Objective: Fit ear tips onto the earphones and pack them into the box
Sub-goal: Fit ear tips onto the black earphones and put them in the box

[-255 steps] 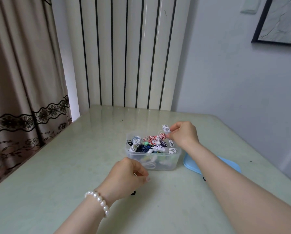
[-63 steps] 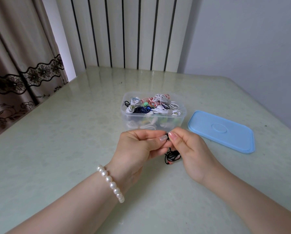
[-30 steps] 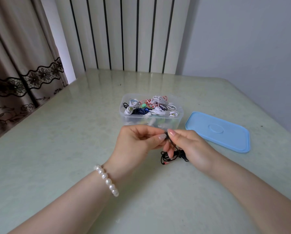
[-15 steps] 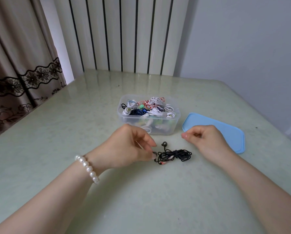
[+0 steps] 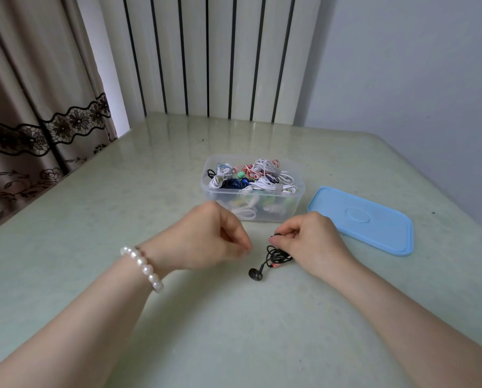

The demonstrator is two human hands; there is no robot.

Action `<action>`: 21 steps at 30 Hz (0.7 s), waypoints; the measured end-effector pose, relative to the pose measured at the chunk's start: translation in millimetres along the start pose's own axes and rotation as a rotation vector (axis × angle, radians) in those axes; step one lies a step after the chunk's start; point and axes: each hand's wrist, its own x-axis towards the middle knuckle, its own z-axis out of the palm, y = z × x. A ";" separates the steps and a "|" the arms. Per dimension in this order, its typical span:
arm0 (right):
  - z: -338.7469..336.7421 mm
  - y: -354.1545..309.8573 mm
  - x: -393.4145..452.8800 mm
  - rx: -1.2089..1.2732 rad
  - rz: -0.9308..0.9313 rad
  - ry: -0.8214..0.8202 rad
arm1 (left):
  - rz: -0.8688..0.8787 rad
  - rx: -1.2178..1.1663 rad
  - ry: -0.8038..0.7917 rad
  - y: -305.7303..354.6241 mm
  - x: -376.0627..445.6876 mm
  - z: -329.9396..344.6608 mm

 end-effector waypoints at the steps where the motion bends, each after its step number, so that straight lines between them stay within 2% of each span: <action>1: -0.6 0.4 -1.2 0.024 -0.015 0.009 | -0.004 -0.002 0.041 -1.5 0.9 -5.8; 3: -2.9 1.2 -3.8 0.097 -0.024 0.027 | -0.020 0.056 0.062 -4.5 1.2 -15.1; 7: -8.2 3.5 -8.0 0.256 -0.013 0.037 | -0.073 0.331 -0.068 -9.9 -0.3 -12.7; 10: -11.1 1.9 -11.3 0.340 -0.038 0.035 | -0.096 0.317 -0.107 -12.1 1.2 -7.2; 15: -12.1 -1.9 -15.3 0.424 -0.044 -0.015 | -0.109 0.261 -0.063 -14.5 3.8 -8.8; 21: -15.8 -7.5 -17.4 0.592 -0.014 -0.084 | -0.061 0.251 -0.075 -15.3 4.5 -8.8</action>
